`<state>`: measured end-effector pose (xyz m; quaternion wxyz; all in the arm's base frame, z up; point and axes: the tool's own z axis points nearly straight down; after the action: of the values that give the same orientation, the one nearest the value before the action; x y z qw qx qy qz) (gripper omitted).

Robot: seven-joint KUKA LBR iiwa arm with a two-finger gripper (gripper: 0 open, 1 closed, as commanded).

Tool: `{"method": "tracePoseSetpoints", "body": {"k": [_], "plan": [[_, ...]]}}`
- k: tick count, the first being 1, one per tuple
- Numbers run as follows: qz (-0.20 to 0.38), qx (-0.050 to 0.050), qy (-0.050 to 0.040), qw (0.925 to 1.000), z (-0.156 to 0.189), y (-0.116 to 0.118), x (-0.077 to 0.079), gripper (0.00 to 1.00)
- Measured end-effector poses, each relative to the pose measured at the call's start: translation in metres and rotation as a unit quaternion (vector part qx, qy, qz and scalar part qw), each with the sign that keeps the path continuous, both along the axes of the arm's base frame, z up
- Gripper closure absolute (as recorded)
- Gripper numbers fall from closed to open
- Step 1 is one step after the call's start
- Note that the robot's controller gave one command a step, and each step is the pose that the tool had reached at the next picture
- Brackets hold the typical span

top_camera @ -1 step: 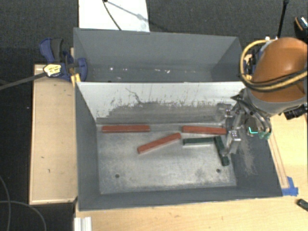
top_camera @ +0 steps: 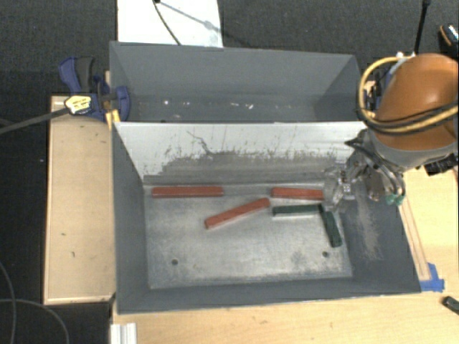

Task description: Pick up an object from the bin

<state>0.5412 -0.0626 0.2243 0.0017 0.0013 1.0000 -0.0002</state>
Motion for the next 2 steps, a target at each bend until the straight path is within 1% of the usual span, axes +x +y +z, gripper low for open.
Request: {"method": "tracePoseSetpoints", "body": {"k": [1, 2], "plan": [[0.001, 0.0, 0.0, 1.0, 0.0, 0.0, 0.0, 0.0], [0.036, 0.001, 0.0039, 0.9993, -0.149, 0.007, 0.041, 0.0]]}}
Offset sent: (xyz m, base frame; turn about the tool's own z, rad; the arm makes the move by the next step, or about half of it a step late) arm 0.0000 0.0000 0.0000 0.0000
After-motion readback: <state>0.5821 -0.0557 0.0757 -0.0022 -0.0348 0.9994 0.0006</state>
